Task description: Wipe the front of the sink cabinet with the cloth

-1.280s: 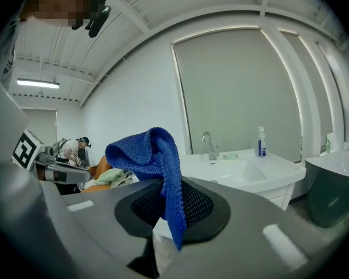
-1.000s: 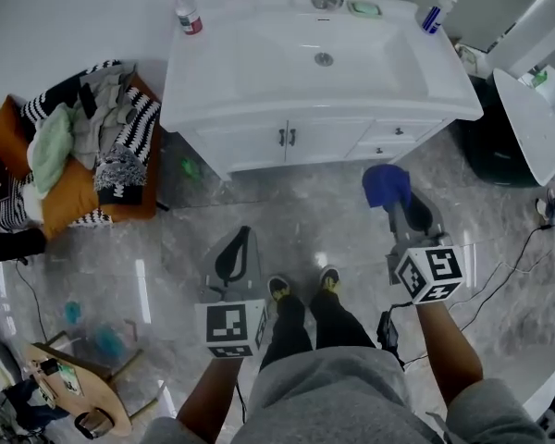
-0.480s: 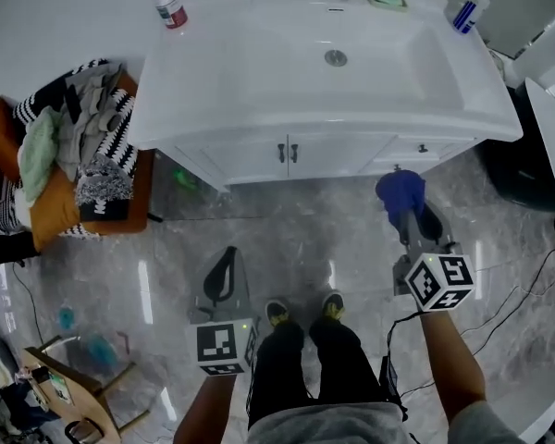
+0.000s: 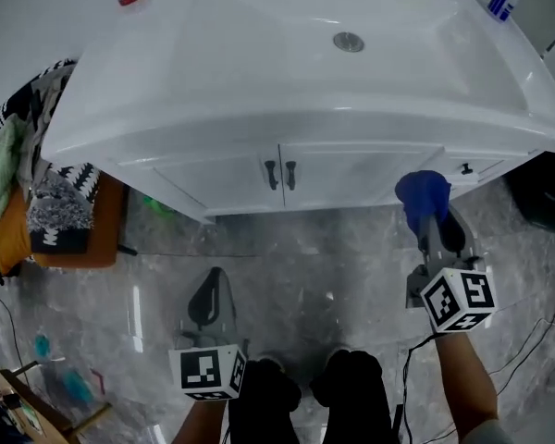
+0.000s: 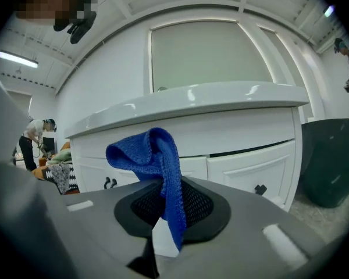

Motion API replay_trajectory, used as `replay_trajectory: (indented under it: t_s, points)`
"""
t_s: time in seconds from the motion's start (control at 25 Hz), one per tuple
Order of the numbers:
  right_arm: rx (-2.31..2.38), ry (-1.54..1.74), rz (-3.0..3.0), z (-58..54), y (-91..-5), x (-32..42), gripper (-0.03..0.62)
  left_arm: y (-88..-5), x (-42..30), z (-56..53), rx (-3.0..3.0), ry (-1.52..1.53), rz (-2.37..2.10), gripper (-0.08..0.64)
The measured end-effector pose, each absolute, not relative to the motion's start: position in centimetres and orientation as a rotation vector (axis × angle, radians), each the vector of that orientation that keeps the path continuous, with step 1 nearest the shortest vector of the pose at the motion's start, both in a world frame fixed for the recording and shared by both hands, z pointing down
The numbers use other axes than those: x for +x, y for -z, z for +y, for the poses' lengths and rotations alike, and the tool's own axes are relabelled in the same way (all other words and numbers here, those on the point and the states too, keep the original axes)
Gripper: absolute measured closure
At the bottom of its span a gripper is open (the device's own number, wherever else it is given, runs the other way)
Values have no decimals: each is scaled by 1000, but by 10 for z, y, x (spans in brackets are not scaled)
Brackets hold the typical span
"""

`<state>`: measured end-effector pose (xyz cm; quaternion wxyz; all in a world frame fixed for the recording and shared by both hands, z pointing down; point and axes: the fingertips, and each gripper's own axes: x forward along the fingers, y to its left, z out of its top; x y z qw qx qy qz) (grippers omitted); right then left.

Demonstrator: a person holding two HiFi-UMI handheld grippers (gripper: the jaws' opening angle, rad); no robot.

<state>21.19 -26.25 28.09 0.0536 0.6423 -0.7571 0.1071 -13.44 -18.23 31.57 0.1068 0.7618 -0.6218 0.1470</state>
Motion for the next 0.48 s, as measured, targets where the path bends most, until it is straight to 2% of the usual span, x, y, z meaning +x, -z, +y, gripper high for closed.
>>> replay_trajectory:
  t_s: [0.24, 0.48]
  points:
    - [2015, -132, -2340, -295, -340, 211, 532, -433, -131, -217, 2310, -407, -1882, 549]
    - [2184, -187, -2409, -304, -362, 232, 532, -507, -143, -234, 2306, -352, -1909, 549]
